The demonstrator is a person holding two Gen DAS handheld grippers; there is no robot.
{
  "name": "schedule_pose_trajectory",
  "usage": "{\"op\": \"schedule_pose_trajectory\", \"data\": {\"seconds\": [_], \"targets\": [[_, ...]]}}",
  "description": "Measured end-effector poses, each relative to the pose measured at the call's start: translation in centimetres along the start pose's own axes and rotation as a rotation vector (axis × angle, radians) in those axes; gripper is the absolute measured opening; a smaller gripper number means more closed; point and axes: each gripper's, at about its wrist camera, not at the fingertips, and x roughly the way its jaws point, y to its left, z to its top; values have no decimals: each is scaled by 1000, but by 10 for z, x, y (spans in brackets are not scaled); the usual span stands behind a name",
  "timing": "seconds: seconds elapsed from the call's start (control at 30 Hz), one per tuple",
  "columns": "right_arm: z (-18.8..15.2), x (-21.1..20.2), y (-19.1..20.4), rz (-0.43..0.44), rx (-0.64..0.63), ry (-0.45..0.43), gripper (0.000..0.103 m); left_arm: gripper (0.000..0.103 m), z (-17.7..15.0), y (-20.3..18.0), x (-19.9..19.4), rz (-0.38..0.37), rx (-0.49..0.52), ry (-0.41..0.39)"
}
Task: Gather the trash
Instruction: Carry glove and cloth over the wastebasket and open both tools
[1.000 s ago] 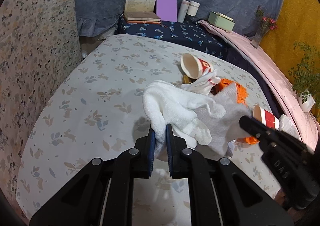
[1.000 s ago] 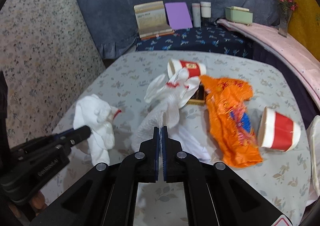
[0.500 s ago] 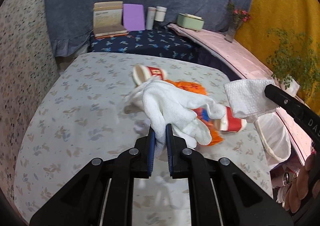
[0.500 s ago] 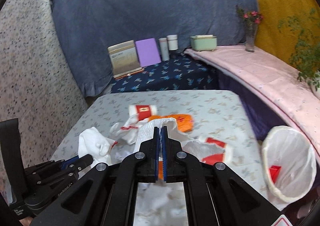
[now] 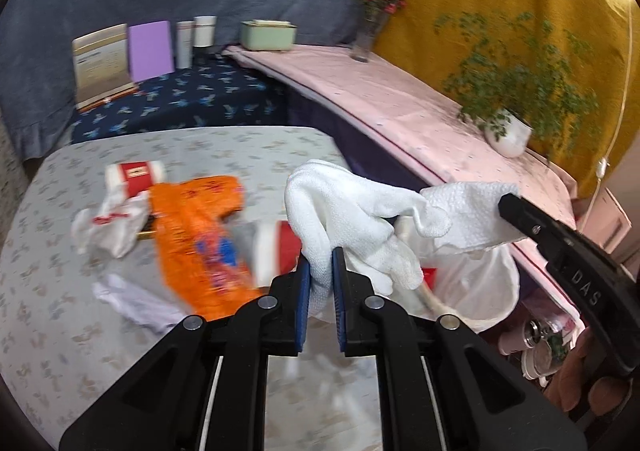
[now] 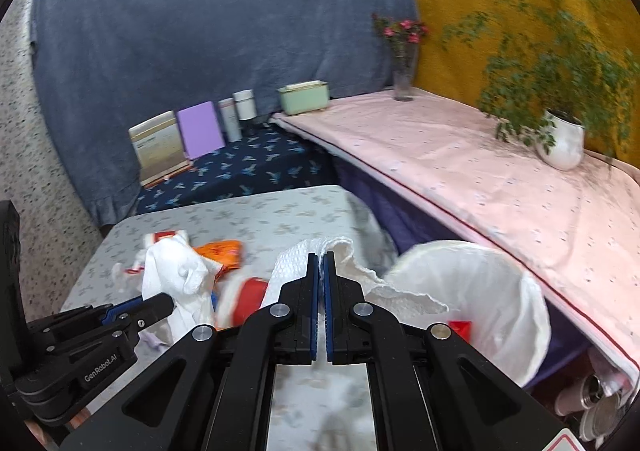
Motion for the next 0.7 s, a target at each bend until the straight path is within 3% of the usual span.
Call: {"op": "schedule_pose_trajectory", "data": {"seconds": [0.33,0.7], "targets": [[-16,14,-85,-111,93,51,3,11,6,-83,60,-109,101,51],[-31,22,-126,-156,146,73,6,15,4,-125,100,-173,134,114]]}}
